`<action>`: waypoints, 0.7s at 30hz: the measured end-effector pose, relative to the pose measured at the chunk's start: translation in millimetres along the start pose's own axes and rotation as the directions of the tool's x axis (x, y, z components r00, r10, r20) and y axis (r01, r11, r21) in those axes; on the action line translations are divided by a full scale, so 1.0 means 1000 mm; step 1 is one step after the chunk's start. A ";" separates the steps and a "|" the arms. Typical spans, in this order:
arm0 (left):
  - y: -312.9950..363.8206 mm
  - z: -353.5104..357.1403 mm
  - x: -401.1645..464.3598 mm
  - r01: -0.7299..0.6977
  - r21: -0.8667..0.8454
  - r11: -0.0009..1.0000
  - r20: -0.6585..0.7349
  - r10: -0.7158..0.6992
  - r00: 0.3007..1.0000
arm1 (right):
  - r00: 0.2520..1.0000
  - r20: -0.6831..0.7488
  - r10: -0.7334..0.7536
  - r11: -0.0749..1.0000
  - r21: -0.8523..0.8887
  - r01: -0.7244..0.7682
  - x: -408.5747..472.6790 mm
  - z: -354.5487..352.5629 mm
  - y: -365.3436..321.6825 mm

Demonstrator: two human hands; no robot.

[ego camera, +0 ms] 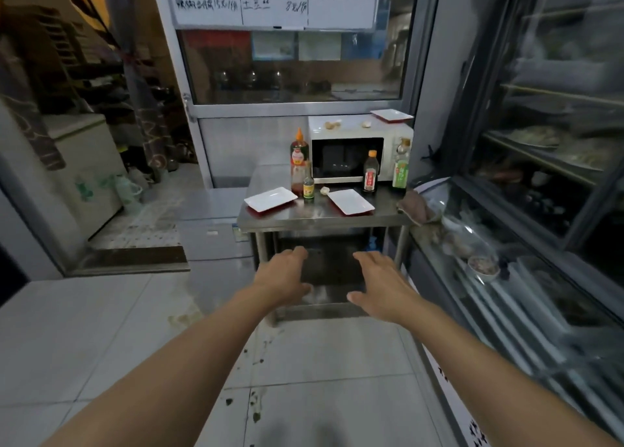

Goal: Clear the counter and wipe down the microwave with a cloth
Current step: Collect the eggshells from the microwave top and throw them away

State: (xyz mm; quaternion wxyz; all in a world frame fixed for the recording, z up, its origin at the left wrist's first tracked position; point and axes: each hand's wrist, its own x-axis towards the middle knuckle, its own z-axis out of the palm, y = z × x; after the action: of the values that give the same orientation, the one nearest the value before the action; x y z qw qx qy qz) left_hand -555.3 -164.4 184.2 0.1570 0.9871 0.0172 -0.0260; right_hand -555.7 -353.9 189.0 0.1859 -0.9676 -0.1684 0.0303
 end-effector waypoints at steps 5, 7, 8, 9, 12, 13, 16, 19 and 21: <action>-0.013 -0.007 0.080 -0.038 -0.008 0.999 0.021 0.038 0.999 | 1.000 -0.019 0.023 1.000 0.010 -0.023 0.079 -0.005 0.013; -0.016 -0.008 0.114 -0.039 0.000 0.999 0.020 0.039 0.999 | 1.000 -0.016 0.018 1.000 0.000 -0.018 0.115 -0.007 0.024; -0.016 -0.007 0.131 -0.039 -0.003 0.999 0.019 0.039 0.999 | 1.000 -0.012 0.011 1.000 -0.002 -0.011 0.133 -0.008 0.031; -0.016 -0.006 0.148 -0.038 -0.008 0.999 0.017 0.038 0.999 | 1.000 -0.009 0.006 1.000 0.001 -0.006 0.151 -0.009 0.038; -0.013 -0.001 0.205 -0.024 -0.009 1.000 0.013 0.024 1.000 | 1.000 -0.013 -0.001 0.999 0.032 0.001 0.206 -0.013 0.063; -0.011 0.000 0.223 -0.016 -0.013 1.000 0.014 0.016 1.000 | 1.000 -0.008 -0.003 0.999 0.031 0.004 0.225 -0.015 0.072; -0.004 0.002 0.276 0.002 -0.033 0.999 0.005 -0.002 1.000 | 0.999 0.033 -0.003 1.000 0.008 0.003 0.280 -0.021 0.098; 0.002 0.004 0.320 0.012 -0.041 0.999 -0.023 -0.013 1.000 | 0.999 0.046 -0.027 1.000 -0.007 0.028 0.328 -0.027 0.120; 0.005 0.006 0.344 0.018 -0.033 0.999 -0.012 -0.019 1.000 | 0.998 0.058 -0.032 0.999 0.005 0.031 0.353 -0.027 0.131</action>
State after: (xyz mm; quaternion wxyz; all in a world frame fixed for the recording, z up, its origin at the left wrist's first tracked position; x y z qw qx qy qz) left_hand -211.7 -162.1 160.3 0.1728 0.9843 0.0278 -0.0211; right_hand -179.1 -359.1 167.2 0.1834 -0.9631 -0.1889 0.0560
